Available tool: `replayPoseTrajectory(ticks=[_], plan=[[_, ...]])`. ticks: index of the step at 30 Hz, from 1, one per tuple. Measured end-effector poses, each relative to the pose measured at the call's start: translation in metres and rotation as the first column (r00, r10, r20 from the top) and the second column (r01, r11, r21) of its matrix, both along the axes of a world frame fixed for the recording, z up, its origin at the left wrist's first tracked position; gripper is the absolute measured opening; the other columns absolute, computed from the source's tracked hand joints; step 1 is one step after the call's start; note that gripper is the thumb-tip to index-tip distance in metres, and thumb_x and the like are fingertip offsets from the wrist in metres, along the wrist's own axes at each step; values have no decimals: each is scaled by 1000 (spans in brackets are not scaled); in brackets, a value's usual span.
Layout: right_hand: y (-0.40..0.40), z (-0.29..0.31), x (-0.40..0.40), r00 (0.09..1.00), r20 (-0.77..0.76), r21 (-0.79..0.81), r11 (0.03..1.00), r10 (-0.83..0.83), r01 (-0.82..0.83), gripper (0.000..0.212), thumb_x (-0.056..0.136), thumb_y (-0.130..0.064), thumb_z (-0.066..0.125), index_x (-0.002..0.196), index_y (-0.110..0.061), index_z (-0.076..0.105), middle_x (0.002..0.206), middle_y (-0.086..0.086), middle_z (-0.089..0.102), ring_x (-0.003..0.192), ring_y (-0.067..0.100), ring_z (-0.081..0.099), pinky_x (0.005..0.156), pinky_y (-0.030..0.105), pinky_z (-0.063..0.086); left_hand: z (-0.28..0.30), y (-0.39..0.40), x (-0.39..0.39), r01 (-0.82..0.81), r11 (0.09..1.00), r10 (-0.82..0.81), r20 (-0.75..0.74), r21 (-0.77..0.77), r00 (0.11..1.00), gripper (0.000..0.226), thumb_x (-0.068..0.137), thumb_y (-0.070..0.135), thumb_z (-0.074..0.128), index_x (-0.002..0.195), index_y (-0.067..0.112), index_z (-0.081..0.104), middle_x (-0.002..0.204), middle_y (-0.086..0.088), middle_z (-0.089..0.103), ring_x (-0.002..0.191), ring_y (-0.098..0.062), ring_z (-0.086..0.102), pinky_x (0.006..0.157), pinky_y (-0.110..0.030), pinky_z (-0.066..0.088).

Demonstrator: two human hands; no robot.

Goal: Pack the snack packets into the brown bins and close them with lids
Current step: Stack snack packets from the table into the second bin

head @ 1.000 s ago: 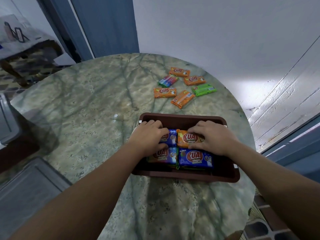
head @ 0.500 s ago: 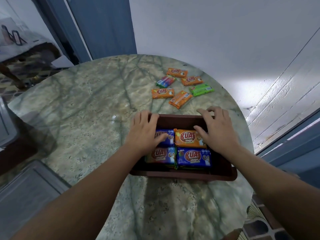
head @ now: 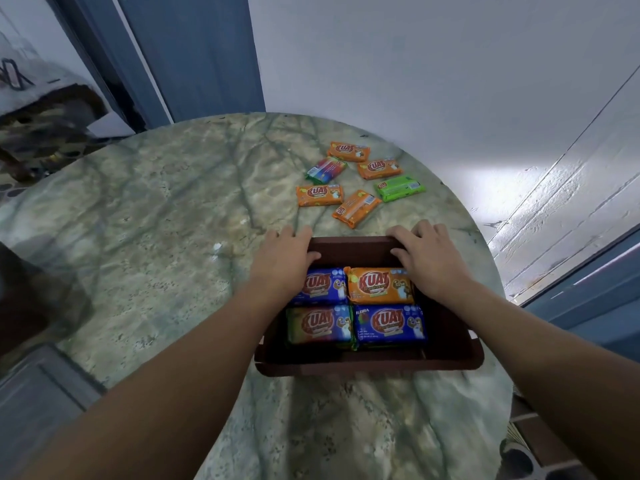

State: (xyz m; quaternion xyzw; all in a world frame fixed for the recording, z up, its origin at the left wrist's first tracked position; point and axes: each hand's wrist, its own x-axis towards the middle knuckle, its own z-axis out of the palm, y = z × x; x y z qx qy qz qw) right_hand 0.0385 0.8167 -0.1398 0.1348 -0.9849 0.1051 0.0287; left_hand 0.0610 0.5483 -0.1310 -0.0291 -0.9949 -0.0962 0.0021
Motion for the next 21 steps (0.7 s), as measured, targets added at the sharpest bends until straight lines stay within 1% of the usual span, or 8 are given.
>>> replayPoseTrajectory(ticks=[2,5,9,13,16,18,19,21], plan=[[0,0,-11,1000,0,-4,1000,7,-7,30,104,-34,53,134,-29,52,110,6,47,106,29,41,90,45,45,-1,1,-9,-11,1000,12,-18,16,1000,31,102,47,52,117,20,49,121,-8,57,113,-30,50,89,-45,50],[-1,1,-28,1000,-7,7,1000,13,-13,29,103,-34,55,132,-28,54,108,5,46,106,30,41,90,45,45,-1,2,-22,-31,999,31,-12,39,999,30,101,46,54,118,21,48,123,-8,56,117,-32,47,88,-45,50],[-1,0,-45,1000,-11,32,999,24,-24,31,103,-34,55,132,-26,54,112,9,49,108,32,43,93,47,45,-3,3,-33,-51,997,52,-31,53,998,29,101,45,55,116,21,48,123,-7,56,115,-31,48,84,-47,51],[-2,-2,-50,1000,-5,39,999,24,-24,32,103,-35,54,134,-28,52,114,10,50,110,32,44,94,47,46,-3,3,-39,-44,999,46,-41,29,998,29,101,45,55,117,22,48,123,-5,56,115,-29,49,81,-43,49],[-2,-2,-50,1000,3,58,998,26,-26,32,103,-37,53,134,-26,52,115,10,51,110,33,44,94,48,46,-4,3,-40,-37,999,37,-34,-20,999,30,102,46,53,118,22,47,123,-5,56,114,-30,50,81,-43,51],[-1,0,-50,999,5,66,997,32,-32,35,102,-44,52,134,-27,52,115,8,52,111,32,45,94,47,47,-2,4,-40,-27,999,26,-15,-47,1000,31,102,48,51,119,22,46,124,-5,56,114,-29,50,82,-44,51],[-1,1,-50,999,8,63,997,40,-41,38,101,-51,50,132,-29,53,115,6,52,112,31,45,94,47,47,0,4,-41,-19,998,19,12,-58,1000,33,102,48,50,121,22,46,125,-5,55,115,-30,50,83,-44,50],[-2,8,-50,998,38,23,998,59,-60,51,97,-70,36,122,-31,58,108,1,54,108,26,48,91,46,48,8,-1,-47,10,997,-1,120,-81,993,37,100,53,50,123,24,47,125,-5,55,116,-29,51,89,-46,50]])
